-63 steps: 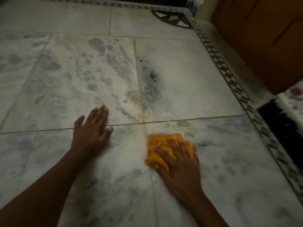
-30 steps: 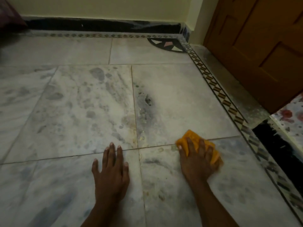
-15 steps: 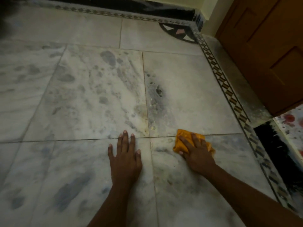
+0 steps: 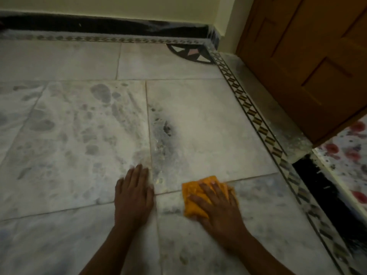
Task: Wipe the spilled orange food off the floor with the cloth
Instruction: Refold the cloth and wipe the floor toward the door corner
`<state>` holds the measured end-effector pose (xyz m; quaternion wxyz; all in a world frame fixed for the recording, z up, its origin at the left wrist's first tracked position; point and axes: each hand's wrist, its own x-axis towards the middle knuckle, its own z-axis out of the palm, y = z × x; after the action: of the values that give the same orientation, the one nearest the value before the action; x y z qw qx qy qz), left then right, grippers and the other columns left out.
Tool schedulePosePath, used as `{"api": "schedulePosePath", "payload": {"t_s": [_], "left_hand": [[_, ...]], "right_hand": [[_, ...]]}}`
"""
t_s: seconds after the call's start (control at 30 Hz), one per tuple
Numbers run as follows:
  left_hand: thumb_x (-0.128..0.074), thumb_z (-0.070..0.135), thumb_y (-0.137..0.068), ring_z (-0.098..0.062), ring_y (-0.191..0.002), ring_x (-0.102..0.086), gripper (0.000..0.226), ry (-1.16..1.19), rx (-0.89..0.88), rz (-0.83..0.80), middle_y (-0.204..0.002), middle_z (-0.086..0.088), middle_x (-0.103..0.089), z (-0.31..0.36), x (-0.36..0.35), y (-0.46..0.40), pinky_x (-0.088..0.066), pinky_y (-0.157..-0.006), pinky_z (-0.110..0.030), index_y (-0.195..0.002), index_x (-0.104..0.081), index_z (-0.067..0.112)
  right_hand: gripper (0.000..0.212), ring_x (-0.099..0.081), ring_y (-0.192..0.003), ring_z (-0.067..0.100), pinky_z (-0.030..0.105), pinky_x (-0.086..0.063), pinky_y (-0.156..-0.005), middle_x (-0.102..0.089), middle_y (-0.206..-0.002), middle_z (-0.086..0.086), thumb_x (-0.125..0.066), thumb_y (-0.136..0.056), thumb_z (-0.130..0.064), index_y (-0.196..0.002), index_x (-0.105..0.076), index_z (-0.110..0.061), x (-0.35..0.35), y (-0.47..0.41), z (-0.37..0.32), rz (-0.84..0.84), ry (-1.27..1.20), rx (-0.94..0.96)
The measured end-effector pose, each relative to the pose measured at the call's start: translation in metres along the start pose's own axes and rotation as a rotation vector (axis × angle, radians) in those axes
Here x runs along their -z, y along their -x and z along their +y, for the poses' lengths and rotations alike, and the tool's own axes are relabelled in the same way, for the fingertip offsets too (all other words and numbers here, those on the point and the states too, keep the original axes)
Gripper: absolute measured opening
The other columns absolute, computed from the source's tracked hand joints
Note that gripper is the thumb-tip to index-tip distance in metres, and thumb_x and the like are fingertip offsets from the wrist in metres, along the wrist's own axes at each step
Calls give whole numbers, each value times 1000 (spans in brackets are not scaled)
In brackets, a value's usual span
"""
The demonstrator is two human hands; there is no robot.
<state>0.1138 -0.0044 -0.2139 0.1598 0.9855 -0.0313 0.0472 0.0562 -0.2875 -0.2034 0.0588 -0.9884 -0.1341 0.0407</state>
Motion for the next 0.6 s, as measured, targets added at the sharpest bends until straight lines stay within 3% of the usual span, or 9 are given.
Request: {"api": "schedulePosePath", "payload": {"t_s": [0.13, 0.2, 0.3, 0.4, 0.47, 0.53, 0.6], "left_hand": [[-38, 45, -96, -28, -146, -48, 60, 18, 4, 71, -159, -5, -49, 4, -1, -6, -39, -110, -52, -147, -58, 19], [-39, 45, -97, -28, -146, -47, 59, 18, -6, 88, -160, -4, -48, 1, -6, -14, -38, -110, -52, -147, -57, 20], [-38, 46, -97, -26, -149, -44, 60, 12, -1, 73, -163, -2, -44, -3, -7, -13, -37, -112, -50, -150, -53, 23], [-35, 48, -98, -24, -152, -38, 62, 42, 24, 31, -166, -1, -40, 1, 2, -15, -33, -116, -50, -153, -49, 23], [-35, 48, -98, -24, -153, -36, 63, 48, 21, 5, -166, -2, -38, 4, 5, -12, -30, -118, -50, -154, -48, 23], [-35, 48, -98, -23, -154, -34, 63, 52, 24, 2, -167, -2, -37, 4, 4, -13, -28, -119, -50, -155, -46, 24], [-36, 47, -99, -23, -154, -33, 61, 47, 17, 22, -167, -1, -37, 3, 0, -14, -28, -119, -50, -155, -46, 24]], "right_hand": [[60, -49, -144, 35, 68, -35, -107, -51, -157, -5, -37, -89, -78, -143, -48, -55, 5, -30, 20, 165, -20, -363], [58, -47, -143, 40, 69, -32, -107, -54, -155, 0, -39, -89, -75, -139, -56, -52, 1, -75, 7, 196, -29, -443], [57, -43, -147, 39, 71, -29, -110, -49, -160, -2, -39, -90, -77, -140, -55, -55, -8, -97, -23, 159, -35, -283], [57, -31, -155, 30, 67, -28, -114, -35, -167, -10, -38, -92, -81, -145, -44, -61, -8, -59, -24, 127, -10, -38], [55, -33, -155, 27, 62, -30, -114, -33, -167, -11, -37, -94, -80, -145, -45, -60, -10, -25, -14, 172, -29, 25], [55, -42, -150, 31, 61, -26, -115, -40, -164, -7, -37, -95, -76, -143, -50, -53, -10, -28, -3, 276, -21, -115], [54, -46, -145, 34, 64, -25, -113, -52, -157, -3, -44, -93, -72, -140, -56, -49, -9, -66, -6, 363, -36, -427]]}}
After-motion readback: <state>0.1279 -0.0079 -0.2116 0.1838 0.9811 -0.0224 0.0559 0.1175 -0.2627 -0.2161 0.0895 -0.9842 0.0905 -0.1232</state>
